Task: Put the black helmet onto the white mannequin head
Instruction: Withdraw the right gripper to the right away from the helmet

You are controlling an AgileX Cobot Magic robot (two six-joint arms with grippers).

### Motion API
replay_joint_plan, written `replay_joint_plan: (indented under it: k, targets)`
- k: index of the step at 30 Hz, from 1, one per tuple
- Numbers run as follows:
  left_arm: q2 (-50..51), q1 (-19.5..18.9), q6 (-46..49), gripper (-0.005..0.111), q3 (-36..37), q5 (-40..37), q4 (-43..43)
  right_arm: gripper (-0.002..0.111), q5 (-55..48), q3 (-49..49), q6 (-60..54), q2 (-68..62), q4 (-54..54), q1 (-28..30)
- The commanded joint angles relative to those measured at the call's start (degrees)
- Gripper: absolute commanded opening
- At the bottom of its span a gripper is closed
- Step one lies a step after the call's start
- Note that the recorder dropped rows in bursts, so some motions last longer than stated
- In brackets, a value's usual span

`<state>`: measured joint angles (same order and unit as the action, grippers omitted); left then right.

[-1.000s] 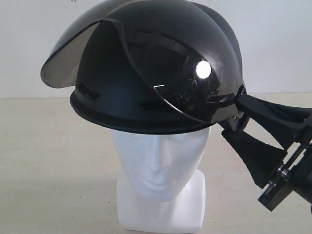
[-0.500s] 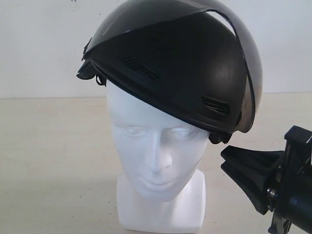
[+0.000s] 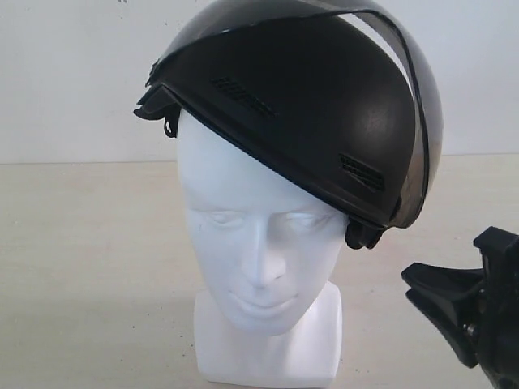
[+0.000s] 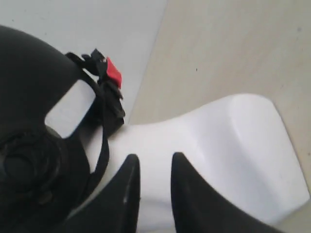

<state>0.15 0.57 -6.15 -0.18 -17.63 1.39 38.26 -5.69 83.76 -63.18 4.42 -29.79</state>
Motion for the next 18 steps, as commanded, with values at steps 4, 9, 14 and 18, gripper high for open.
replay_joint_plan:
  k: [4,9,14,18]
  targets:
    - [-0.15,-0.02,0.17,0.004,0.18,0.04,-0.28,0.000,-1.71,0.37,-19.68,7.35,-12.39,-0.04]
    - [-0.15,-0.02,0.17,0.004,0.18,0.04,-0.28,0.000,-8.45,-1.81,-36.00,10.39,-21.13,0.08]
    - [-0.15,-0.02,0.17,0.004,0.18,0.04,-0.28,0.000,-23.08,-13.05,-56.74,10.54,-23.06,0.32]
    - [-0.15,-0.02,0.17,0.004,0.18,0.04,-0.28,0.000,-33.30,-22.04,-74.61,10.54,-35.36,5.58]
